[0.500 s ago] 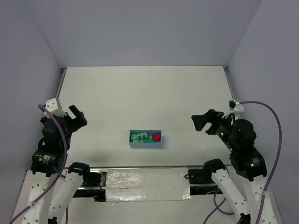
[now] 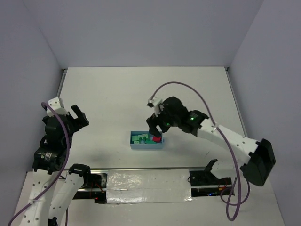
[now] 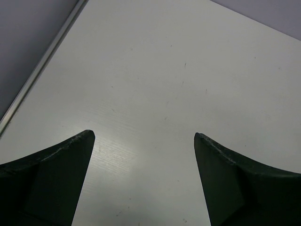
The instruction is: Build the wood block tower
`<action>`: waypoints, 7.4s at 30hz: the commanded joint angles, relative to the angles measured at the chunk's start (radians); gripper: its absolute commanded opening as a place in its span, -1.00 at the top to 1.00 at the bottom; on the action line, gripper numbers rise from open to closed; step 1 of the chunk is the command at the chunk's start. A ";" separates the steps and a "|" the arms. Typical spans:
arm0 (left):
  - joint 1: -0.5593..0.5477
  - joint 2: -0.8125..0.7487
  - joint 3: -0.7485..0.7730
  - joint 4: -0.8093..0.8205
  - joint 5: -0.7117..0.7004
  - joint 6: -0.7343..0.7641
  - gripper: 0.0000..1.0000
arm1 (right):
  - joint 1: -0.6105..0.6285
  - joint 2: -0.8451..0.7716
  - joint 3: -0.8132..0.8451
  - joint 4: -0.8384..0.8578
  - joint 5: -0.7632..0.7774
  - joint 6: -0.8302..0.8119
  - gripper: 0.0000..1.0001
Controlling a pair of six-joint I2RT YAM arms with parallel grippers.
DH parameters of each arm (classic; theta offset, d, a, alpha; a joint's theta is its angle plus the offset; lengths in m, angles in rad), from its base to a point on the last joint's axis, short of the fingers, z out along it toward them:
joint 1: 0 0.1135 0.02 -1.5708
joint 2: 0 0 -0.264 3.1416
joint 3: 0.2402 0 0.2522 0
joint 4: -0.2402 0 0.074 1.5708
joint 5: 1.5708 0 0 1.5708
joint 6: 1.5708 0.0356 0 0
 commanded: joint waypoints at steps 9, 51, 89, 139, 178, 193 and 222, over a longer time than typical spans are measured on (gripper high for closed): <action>-0.003 0.032 0.006 0.039 0.028 0.008 -0.99 | 0.133 0.404 0.261 -0.079 0.103 -0.426 -0.40; -0.003 0.045 0.006 0.040 0.029 0.009 -0.99 | 0.150 0.793 0.473 0.008 1.259 -0.265 0.94; -0.003 0.054 0.009 0.032 0.017 0.006 -0.99 | -0.158 0.539 0.383 0.002 0.026 0.015 -0.99; -0.003 0.045 0.006 0.032 0.013 0.005 -0.99 | 0.313 0.853 0.618 -0.118 0.862 0.138 0.12; -0.003 0.074 0.003 0.045 0.046 0.014 -0.99 | -0.583 0.394 0.166 0.160 -0.031 0.203 -0.99; -0.003 0.074 0.004 0.046 0.055 0.019 -0.99 | -0.345 0.708 0.410 -0.030 0.230 0.052 0.04; -0.146 0.206 0.021 0.026 0.074 0.020 -0.99 | -0.948 1.339 1.417 -0.326 0.084 -0.270 0.70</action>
